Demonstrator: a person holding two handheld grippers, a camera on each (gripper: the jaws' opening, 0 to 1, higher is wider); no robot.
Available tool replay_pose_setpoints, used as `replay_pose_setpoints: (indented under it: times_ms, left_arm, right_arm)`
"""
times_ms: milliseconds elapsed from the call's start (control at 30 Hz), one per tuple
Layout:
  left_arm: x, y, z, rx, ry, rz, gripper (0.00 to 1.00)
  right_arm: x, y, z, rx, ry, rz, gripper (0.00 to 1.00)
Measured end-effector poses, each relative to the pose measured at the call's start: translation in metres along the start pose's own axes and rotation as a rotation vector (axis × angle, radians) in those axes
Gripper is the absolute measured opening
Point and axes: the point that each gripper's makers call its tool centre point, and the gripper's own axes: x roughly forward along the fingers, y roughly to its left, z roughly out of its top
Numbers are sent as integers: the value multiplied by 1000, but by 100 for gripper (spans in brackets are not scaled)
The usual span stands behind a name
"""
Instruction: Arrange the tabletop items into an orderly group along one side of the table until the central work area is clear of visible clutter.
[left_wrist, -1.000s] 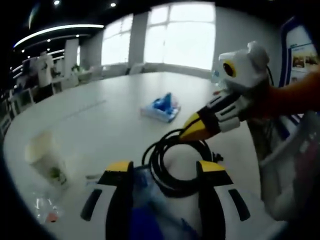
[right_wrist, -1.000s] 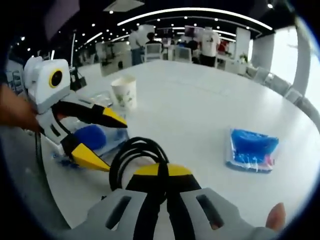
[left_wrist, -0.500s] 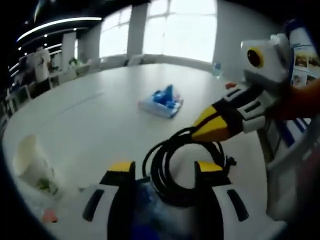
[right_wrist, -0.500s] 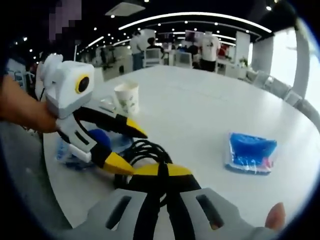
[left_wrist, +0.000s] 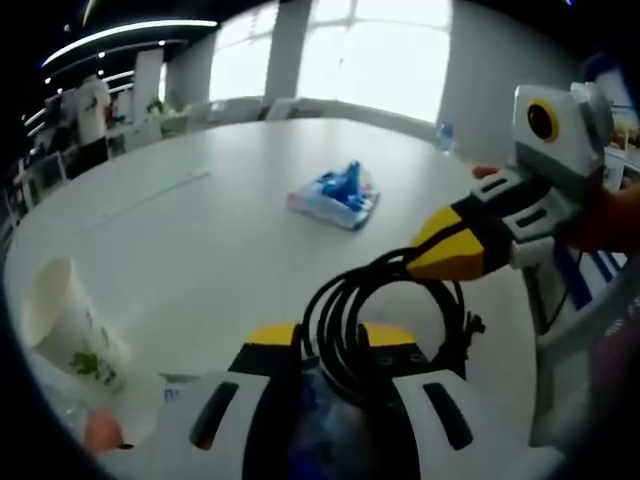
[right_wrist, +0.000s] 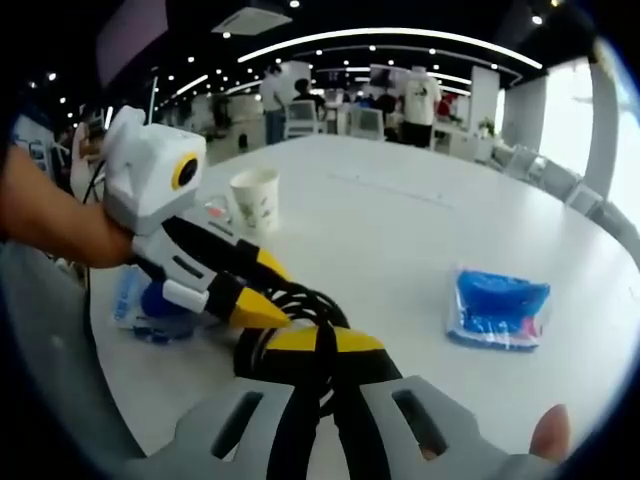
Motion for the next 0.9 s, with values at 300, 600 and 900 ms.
replay_pose_setpoints:
  times_ms: [300, 600, 900]
  left_arm:
    - [1, -6, 5, 4, -3, -3, 12]
    - [5, -20, 22, -4, -16, -15, 7]
    - [18, -40, 46, 44, -19, -19, 7]
  right_arm:
    - [-7, -1, 4, -6, -13, -2, 2]
    - [-24, -11, 7, -11, -30, -22, 2]
    - [-47, -37, 6, -2, -51, -61, 2]
